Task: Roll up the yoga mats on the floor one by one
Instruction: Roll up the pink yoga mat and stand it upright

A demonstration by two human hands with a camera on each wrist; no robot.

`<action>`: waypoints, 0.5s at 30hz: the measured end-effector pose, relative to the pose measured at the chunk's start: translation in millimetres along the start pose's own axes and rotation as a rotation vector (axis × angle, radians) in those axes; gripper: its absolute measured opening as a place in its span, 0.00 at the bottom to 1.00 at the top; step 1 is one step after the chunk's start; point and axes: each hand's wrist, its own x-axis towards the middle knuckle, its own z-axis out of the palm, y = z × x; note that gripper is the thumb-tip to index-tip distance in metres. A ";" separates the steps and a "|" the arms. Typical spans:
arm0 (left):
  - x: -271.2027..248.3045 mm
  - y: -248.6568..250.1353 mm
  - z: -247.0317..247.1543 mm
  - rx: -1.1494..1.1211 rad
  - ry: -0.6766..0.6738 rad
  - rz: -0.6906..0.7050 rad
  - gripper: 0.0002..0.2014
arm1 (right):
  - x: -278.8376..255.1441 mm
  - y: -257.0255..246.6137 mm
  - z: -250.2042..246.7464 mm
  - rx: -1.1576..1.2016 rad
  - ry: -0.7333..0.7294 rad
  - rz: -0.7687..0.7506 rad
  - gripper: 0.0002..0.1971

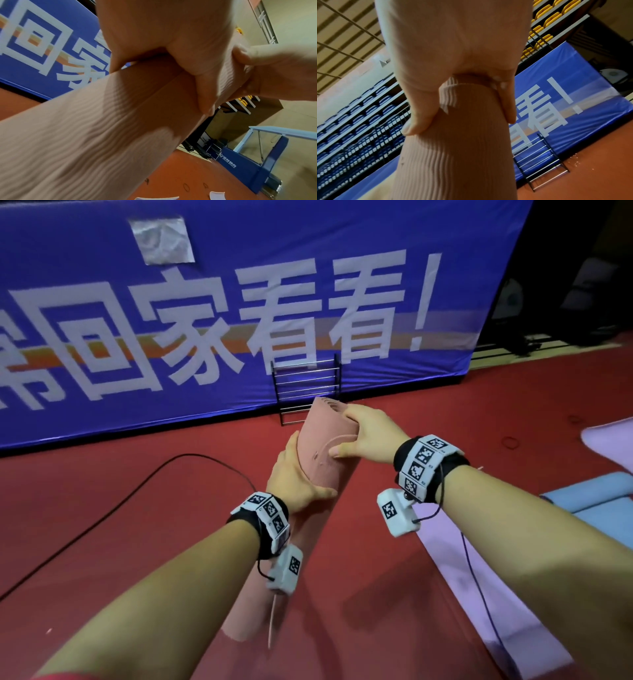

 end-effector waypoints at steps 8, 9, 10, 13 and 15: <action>165.4 -44.9 31.5 0.150 -0.043 -0.033 0.70 | 142.2 108.2 26.0 0.133 -0.040 0.062 0.20; 188.3 -52.1 36.1 0.167 -0.045 -0.048 0.69 | 164.3 125.6 29.4 0.154 -0.063 0.066 0.20; 211.9 -59.5 40.1 0.180 -0.046 -0.063 0.68 | 188.4 143.2 32.7 0.170 -0.086 0.068 0.19; 280.4 -83.3 44.2 0.216 -0.014 -0.134 0.68 | 266.9 190.9 46.4 0.263 -0.108 0.124 0.12; 321.7 -100.0 39.7 0.231 -0.007 -0.191 0.68 | 314.3 221.3 57.8 0.342 -0.086 0.221 0.12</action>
